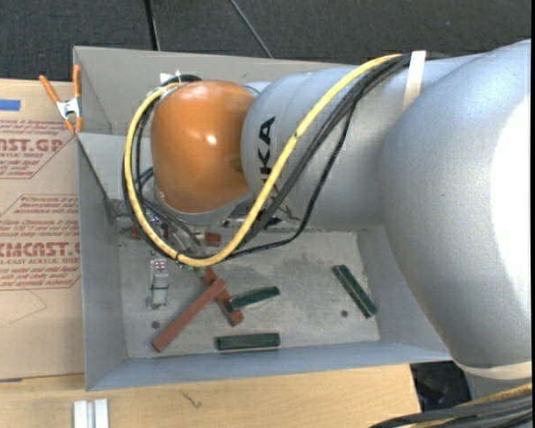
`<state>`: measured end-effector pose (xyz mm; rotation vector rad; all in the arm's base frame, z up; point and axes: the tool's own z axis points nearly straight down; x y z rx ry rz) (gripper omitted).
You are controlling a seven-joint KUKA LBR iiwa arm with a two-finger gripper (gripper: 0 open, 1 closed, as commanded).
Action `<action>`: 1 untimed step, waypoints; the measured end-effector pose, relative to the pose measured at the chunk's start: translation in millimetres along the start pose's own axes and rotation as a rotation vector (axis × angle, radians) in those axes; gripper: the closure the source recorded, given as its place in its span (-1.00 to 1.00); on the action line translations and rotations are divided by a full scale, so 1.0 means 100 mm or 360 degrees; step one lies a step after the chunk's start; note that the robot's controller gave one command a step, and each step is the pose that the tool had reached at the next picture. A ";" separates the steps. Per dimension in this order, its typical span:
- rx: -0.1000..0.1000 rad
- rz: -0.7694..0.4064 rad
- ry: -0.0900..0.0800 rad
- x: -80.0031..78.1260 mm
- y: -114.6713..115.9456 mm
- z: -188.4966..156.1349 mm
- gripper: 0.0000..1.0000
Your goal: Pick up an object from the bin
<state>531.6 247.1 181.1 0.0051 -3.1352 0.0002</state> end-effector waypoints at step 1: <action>-0.0003 0.0004 -0.0012 -0.02 -0.01 -0.04 -1.00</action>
Offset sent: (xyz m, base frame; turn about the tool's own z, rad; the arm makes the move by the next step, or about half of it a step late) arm -0.0217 -0.0401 -0.1111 -0.3417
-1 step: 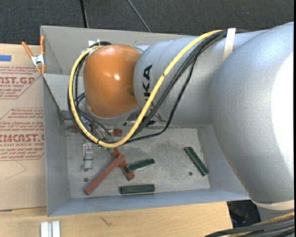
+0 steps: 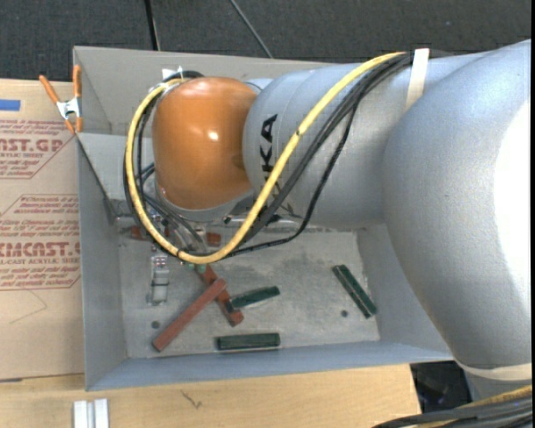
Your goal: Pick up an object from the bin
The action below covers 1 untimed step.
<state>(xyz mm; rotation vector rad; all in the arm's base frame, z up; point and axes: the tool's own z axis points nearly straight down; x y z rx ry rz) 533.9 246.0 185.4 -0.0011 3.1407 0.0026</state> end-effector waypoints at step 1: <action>-0.0001 -0.0179 -0.0006 0.07 -0.12 0.36 -1.00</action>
Offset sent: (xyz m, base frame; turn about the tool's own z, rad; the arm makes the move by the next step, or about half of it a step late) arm -0.0537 -0.0451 -0.1154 -0.4671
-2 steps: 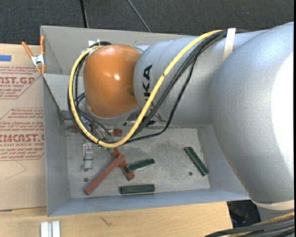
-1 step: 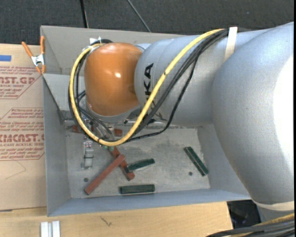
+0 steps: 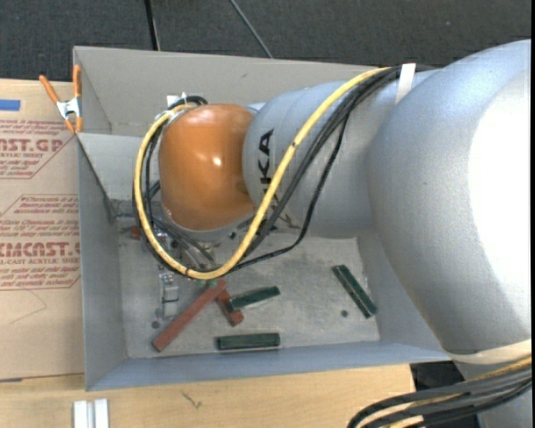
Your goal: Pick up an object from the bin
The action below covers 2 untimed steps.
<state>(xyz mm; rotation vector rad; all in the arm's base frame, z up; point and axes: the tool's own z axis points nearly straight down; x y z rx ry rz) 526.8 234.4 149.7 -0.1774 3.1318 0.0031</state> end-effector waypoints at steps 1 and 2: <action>0.0000 -0.0408 0.0004 0.30 -0.16 0.50 -1.00; -0.0003 -0.0613 0.0006 0.52 -0.32 0.75 1.00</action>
Offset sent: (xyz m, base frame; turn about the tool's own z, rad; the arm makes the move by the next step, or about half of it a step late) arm -0.0474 -0.0390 -0.0753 -0.3855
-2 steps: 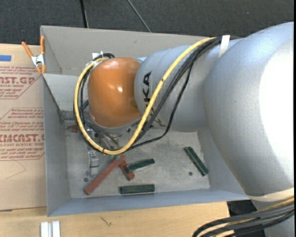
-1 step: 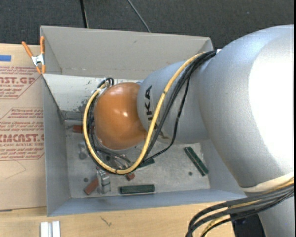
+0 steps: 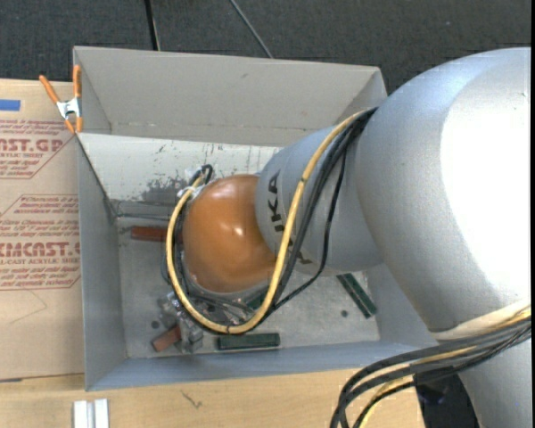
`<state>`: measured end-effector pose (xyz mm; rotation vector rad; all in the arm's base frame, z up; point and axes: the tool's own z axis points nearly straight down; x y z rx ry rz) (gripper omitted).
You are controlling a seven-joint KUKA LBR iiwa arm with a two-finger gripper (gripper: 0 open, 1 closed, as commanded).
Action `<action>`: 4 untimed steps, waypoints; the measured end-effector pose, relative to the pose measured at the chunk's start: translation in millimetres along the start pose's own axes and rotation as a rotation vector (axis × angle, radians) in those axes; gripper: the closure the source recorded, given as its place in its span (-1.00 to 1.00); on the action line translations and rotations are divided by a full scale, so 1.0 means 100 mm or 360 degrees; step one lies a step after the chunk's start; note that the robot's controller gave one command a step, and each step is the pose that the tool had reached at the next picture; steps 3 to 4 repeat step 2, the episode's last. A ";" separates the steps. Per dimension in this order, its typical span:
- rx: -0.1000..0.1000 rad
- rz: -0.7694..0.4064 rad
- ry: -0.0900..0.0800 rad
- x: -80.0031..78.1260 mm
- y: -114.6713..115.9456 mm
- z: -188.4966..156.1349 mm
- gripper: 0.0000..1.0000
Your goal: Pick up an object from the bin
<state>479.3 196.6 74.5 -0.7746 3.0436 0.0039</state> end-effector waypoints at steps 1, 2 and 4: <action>0.0000 0.0000 0.0000 0.00 0.00 0.00 1.00; 0.0002 0.0000 -0.0002 -0.21 -0.02 -1.27 1.00; 0.0002 0.0000 -0.0002 -0.21 -0.02 -1.27 1.00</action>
Offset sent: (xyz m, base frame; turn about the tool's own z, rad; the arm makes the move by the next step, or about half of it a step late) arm 0.0193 0.0072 0.1273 0.0001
